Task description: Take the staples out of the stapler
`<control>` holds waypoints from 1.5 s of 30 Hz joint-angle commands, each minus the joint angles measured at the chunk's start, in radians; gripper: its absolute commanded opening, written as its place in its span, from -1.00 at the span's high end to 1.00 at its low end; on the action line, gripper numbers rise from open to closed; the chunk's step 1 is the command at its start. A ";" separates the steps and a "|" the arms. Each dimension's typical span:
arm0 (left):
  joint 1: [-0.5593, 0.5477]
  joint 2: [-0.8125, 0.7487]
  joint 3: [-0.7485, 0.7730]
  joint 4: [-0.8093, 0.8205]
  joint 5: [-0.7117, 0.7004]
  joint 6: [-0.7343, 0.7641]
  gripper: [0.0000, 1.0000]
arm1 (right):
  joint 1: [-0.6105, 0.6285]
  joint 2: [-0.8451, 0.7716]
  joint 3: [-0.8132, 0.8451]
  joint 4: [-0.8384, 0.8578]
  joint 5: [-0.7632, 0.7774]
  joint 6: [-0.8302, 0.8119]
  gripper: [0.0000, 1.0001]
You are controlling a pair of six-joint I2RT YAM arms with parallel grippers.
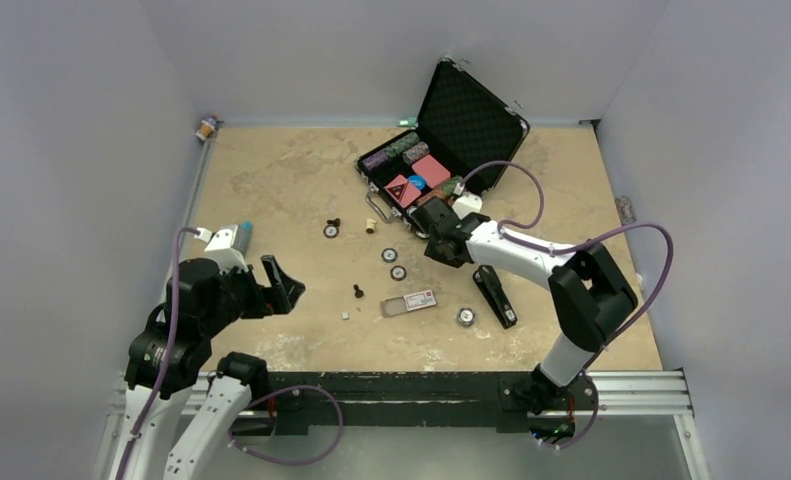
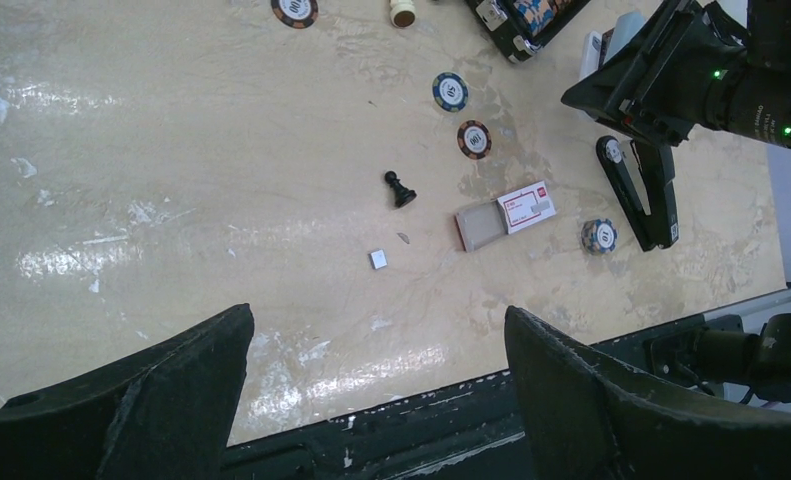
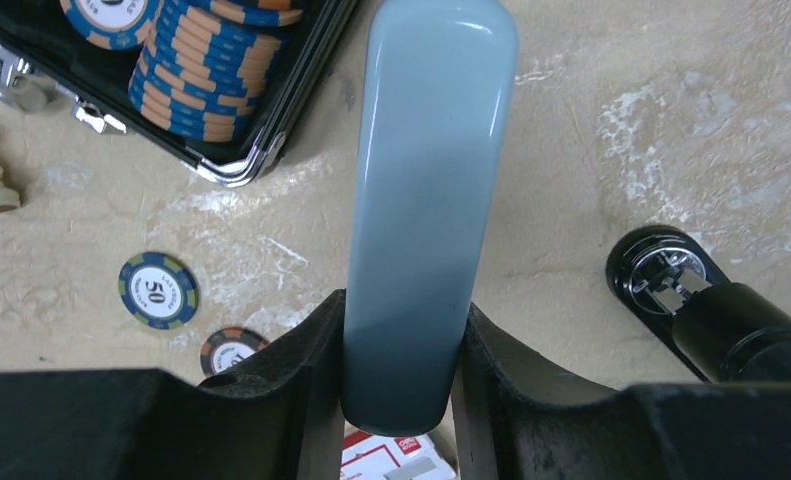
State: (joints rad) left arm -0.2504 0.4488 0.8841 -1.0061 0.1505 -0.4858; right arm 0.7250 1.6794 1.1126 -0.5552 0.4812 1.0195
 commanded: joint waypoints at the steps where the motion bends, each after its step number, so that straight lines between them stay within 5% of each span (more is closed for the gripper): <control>1: 0.012 0.001 -0.008 0.048 0.020 0.025 -0.97 | -0.036 -0.004 0.021 0.050 0.009 -0.014 1.00; 20: 0.024 0.009 -0.008 0.050 0.029 0.027 -0.95 | -0.096 0.114 0.032 0.164 -0.067 -0.105 0.96; 26: 0.025 0.009 -0.009 0.050 0.027 0.027 -0.95 | -0.098 0.120 0.024 0.186 -0.087 -0.116 0.38; 33: 0.025 0.011 -0.010 0.050 0.029 0.026 -0.95 | -0.098 0.094 0.014 0.189 -0.102 -0.145 -0.96; 45: 0.025 0.016 -0.010 0.050 0.031 0.026 -0.95 | -0.075 -0.108 -0.056 0.254 -0.248 -0.272 -0.97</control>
State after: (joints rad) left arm -0.2348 0.4534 0.8768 -0.9890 0.1707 -0.4778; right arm 0.6334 1.6852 1.0737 -0.3710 0.3183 0.8227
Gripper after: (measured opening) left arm 0.976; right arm 0.985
